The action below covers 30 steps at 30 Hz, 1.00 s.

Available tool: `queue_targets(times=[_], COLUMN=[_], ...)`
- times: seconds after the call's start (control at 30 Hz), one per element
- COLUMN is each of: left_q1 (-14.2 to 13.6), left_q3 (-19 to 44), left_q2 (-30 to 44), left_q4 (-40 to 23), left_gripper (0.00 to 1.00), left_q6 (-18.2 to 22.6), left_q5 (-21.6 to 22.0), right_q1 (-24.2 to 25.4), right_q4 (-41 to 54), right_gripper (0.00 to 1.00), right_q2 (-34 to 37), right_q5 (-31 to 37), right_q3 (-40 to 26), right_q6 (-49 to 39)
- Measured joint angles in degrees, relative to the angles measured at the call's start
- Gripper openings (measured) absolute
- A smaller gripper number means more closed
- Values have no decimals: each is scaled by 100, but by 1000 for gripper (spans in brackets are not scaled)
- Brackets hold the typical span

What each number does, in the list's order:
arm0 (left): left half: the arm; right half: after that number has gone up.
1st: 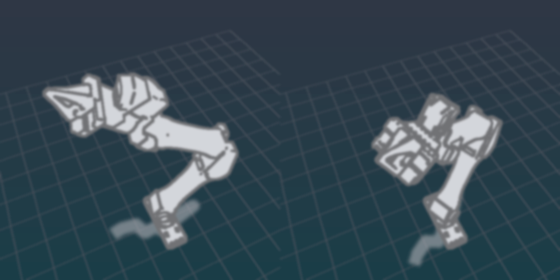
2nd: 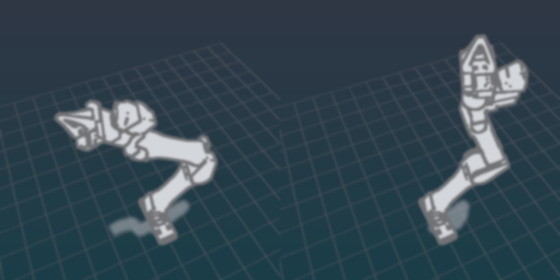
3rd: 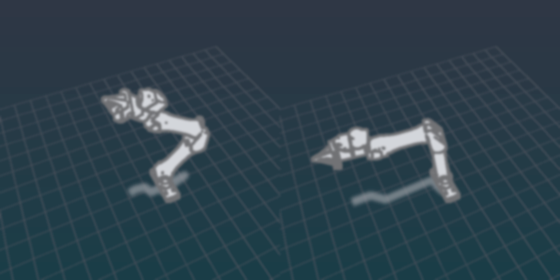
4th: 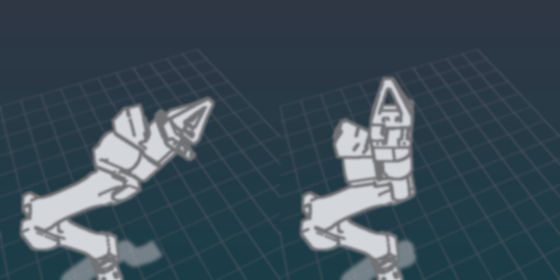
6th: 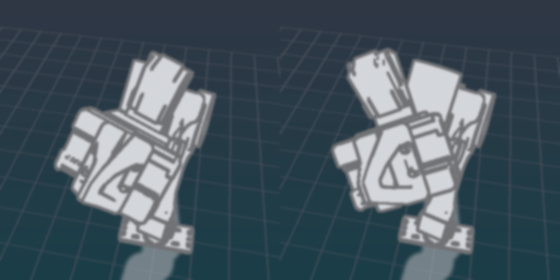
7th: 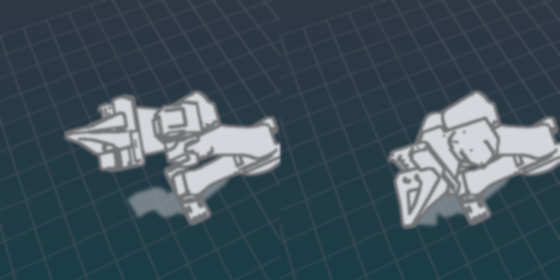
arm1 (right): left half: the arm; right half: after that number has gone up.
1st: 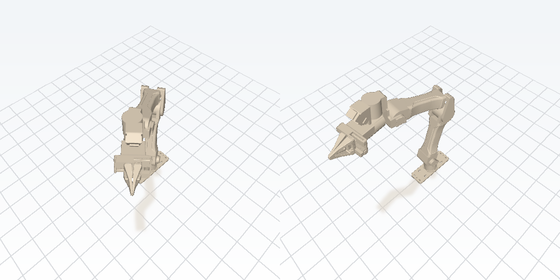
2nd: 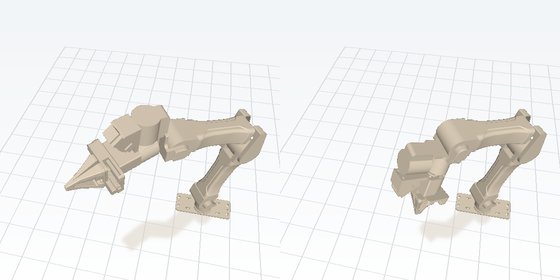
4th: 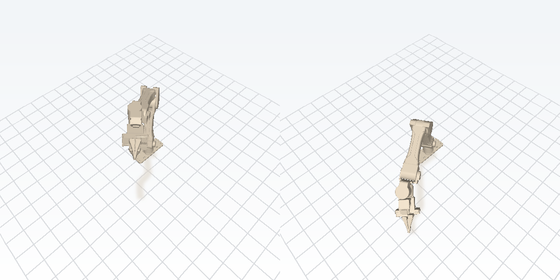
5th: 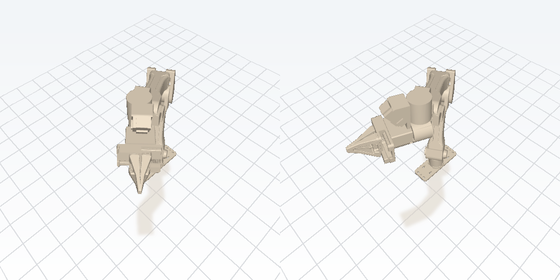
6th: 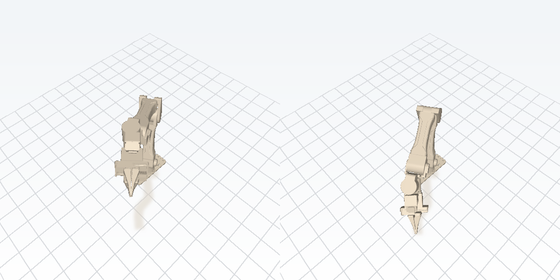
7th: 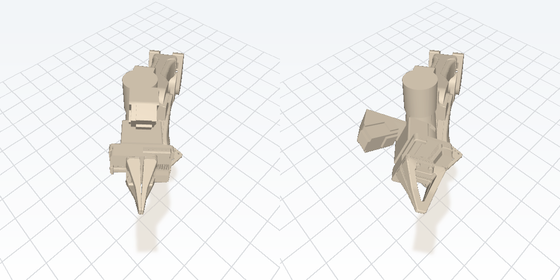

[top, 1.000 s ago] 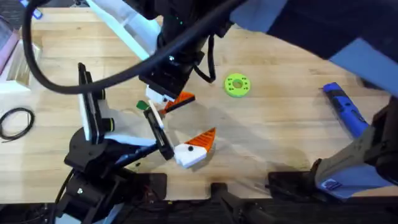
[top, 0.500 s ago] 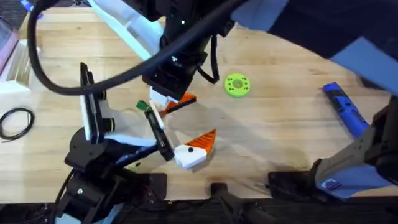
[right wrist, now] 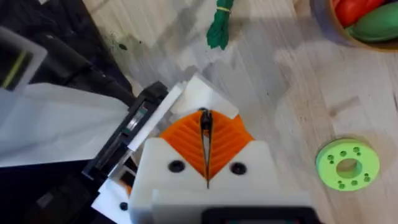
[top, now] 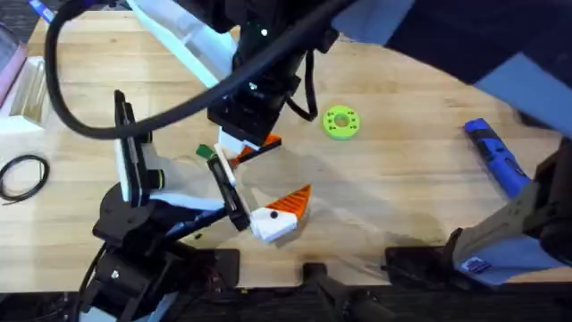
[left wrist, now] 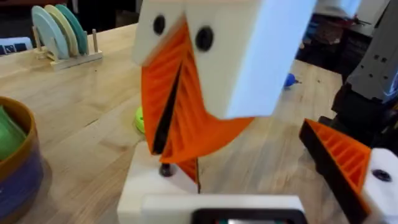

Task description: Pick up the gripper from the table and insert it into the empty holder that is missing its gripper. Then pick up a screw, insert it into the mounting hole, and use the screwdriver to tighten it. Finally, clean up the table by picking up the vegetable and placing it into the bucket.

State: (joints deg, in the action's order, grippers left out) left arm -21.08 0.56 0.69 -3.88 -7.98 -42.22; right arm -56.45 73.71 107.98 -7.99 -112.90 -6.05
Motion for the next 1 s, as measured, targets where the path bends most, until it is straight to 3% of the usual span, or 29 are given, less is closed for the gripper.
queue_targets(times=[1.0], left_q1=[0], left_q3=[0], left_q2=[0], left_q4=[2], left_gripper=[993], left_q6=[89], left_q5=[-2], right_q1=[-2], right_q4=[-46], right_gripper=[6], right_q2=[-2], right_q5=[-185], right_q3=[2], right_q6=[-152])
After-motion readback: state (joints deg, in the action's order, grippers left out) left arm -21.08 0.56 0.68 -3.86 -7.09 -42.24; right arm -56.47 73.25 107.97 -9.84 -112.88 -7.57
